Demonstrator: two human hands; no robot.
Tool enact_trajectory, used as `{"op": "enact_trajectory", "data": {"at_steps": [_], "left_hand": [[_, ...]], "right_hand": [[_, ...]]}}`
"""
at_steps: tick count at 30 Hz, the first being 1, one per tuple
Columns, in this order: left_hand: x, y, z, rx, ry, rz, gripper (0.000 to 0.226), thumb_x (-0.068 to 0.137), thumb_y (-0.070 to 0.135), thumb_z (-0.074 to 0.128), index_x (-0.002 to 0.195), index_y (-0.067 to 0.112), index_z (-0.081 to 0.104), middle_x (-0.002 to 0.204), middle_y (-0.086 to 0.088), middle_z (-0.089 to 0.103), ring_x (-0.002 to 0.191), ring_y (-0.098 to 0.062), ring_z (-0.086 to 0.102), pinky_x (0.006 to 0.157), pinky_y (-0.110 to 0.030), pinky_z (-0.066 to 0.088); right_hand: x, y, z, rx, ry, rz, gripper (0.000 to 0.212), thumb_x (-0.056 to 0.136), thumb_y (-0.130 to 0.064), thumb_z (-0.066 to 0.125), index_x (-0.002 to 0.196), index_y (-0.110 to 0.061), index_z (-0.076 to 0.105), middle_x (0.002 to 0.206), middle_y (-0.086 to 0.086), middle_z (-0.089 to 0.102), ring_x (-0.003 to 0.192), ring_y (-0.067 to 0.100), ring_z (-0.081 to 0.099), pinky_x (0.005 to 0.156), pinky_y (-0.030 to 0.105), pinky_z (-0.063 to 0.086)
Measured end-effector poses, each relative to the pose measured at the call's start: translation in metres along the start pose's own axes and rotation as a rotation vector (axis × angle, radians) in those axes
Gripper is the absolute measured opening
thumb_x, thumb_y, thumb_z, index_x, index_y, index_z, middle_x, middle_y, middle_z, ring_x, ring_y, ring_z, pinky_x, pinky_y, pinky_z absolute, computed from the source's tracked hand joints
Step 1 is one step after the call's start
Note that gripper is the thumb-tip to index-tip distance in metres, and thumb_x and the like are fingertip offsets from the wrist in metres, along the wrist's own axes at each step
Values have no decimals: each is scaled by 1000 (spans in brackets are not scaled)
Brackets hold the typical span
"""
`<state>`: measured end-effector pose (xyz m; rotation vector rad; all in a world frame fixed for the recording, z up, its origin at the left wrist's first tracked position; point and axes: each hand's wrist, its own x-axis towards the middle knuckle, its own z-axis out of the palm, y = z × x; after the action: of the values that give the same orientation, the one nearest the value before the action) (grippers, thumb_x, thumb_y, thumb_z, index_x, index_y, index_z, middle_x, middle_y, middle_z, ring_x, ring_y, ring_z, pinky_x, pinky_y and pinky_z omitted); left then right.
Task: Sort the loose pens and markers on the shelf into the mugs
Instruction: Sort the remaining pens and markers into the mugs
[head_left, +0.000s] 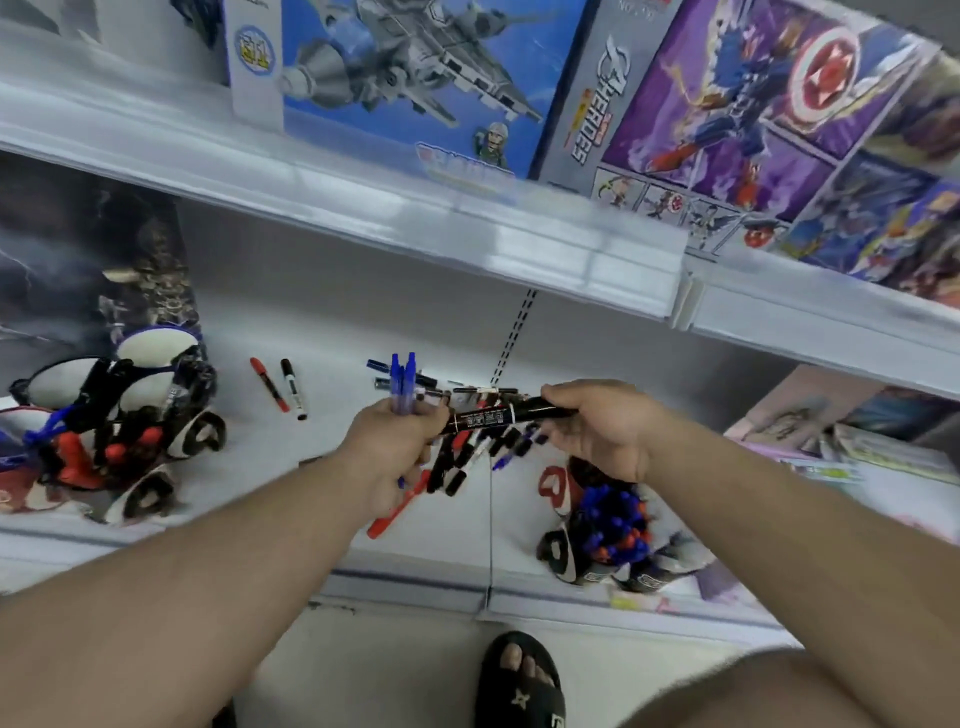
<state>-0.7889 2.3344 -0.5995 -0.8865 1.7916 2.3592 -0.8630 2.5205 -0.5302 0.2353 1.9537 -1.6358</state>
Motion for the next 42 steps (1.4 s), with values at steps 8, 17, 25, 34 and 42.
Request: {"op": "enact_trajectory", "data": {"at_steps": [8,17,25,34,42], "left_hand": [[28,-31,77,39,-65,-46,12,97,26,61,92,16,58,81,-4,66,48,-10,39,36,-19,24],[52,-30,139,-50,-103,-99,19,97,21,59,80,17,55,65,0,49,45,-9,30,34,-17,24],[72,-31,140,-65,-82,-103,17,97,20,60,81,18,54,61,3,44,42,-7,30,35,-19,25],[74,-34,140,-32,-122,-101,17,97,21,60,80,19,56,60,4,45,43,-7,29,36,-19,25],[72,-40,137,53,-149,-82,15,97,24,60,83,20,58,65,3,45,44,-7,30,36,-20,28]], "right_hand": [[40,3,-102,-335,759,-461,10,82,-20,65,90,-20,71,82,4,72,72,24,65,71,35,55],[74,21,-182,-606,986,-494,24,98,-13,51,118,-9,65,111,11,70,98,30,64,75,21,37],[132,41,-181,-751,873,-599,25,95,-7,53,118,-4,64,114,12,68,103,30,63,77,13,32],[159,53,-197,-738,916,-511,27,96,-6,48,119,-2,62,114,18,66,103,36,61,78,24,38],[174,67,-166,-939,698,-519,34,95,-6,51,126,-11,63,110,16,68,97,35,62,82,32,47]]}}
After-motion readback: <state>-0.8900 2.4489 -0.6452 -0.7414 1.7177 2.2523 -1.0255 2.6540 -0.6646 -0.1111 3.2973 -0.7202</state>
